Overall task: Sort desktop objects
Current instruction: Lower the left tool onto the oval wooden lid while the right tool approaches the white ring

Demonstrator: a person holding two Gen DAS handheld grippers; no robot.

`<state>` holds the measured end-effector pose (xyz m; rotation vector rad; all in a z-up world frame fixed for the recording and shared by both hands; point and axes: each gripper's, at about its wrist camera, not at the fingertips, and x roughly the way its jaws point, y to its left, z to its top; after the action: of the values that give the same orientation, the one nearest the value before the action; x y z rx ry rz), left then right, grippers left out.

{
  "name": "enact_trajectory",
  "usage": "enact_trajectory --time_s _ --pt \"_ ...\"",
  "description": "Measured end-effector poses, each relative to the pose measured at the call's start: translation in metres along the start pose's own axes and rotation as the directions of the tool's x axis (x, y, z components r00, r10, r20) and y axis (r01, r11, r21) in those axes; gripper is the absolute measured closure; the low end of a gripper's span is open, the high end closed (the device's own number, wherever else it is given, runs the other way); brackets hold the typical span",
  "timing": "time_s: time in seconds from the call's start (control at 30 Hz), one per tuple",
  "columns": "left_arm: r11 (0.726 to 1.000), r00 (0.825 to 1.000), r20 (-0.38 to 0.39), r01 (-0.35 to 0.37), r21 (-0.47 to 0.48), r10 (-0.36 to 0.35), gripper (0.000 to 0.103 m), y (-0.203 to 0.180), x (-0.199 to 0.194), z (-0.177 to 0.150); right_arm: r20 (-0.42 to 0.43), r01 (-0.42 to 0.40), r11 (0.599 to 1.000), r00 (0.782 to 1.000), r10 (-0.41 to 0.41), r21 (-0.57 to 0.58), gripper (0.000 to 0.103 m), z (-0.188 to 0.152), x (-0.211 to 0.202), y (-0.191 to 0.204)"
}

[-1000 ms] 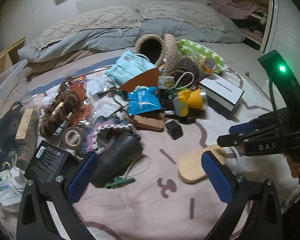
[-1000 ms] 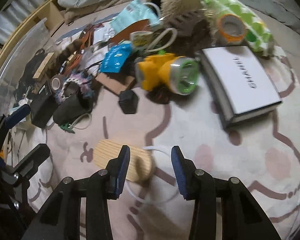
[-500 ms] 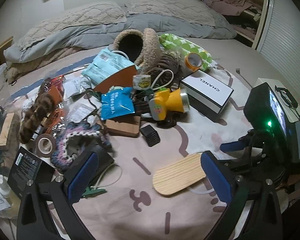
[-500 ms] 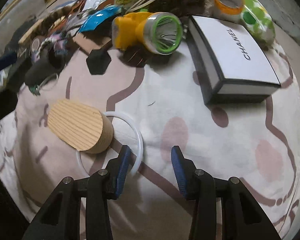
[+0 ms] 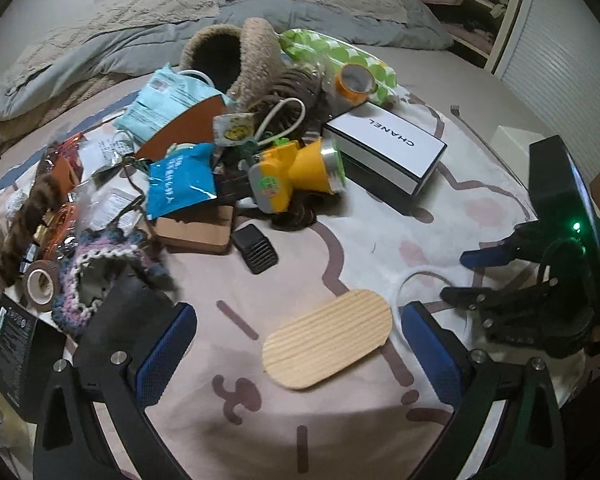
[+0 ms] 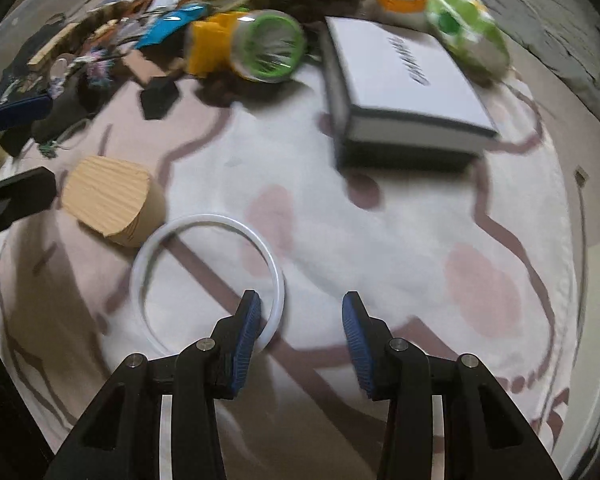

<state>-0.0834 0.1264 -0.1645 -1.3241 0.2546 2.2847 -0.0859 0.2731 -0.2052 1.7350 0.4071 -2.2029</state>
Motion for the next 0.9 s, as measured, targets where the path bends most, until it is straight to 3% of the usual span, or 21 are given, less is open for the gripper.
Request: enact_trajectory --time_s 0.27,0.4,0.5,0.53,0.57,0.67,0.9 --pt "1.0 0.999 -0.043 0.018 0.008 -0.018 0.0 -0.017 0.016 0.004 -0.014 0.036 0.997 0.999 -0.035 0.074 0.06 -0.009 -0.005 -0.039" --pt "1.0 0.995 -0.095 -0.012 0.012 0.013 0.0 -0.023 0.028 0.0 -0.001 0.012 0.995 1.0 -0.011 0.1 0.059 -0.009 -0.006 -0.051" --pt "0.997 0.989 -0.136 -0.07 -0.033 0.065 0.0 -0.02 0.036 -0.003 0.002 0.017 0.995 1.0 -0.018 0.096 0.056 -0.008 -0.007 -0.053" --pt "0.994 0.985 -0.153 -0.087 -0.063 0.077 0.0 -0.017 0.038 -0.003 0.004 0.022 0.995 1.0 -0.023 0.092 0.049 -0.008 -0.008 -0.053" --pt "0.99 0.982 -0.172 -0.095 -0.103 0.076 0.0 -0.013 0.041 -0.003 0.011 0.025 0.996 1.0 -0.026 0.089 0.044 -0.007 -0.01 -0.053" --pt "0.978 0.977 -0.206 -0.098 -0.186 0.059 0.0 -0.003 0.045 -0.003 0.033 0.025 0.996 0.999 -0.028 0.083 0.044 -0.004 -0.015 -0.055" --pt "0.979 0.972 -0.221 -0.118 -0.168 0.08 0.0 0.004 0.037 -0.013 0.048 0.003 0.993 0.999 -0.008 0.114 0.044 0.006 -0.022 -0.068"
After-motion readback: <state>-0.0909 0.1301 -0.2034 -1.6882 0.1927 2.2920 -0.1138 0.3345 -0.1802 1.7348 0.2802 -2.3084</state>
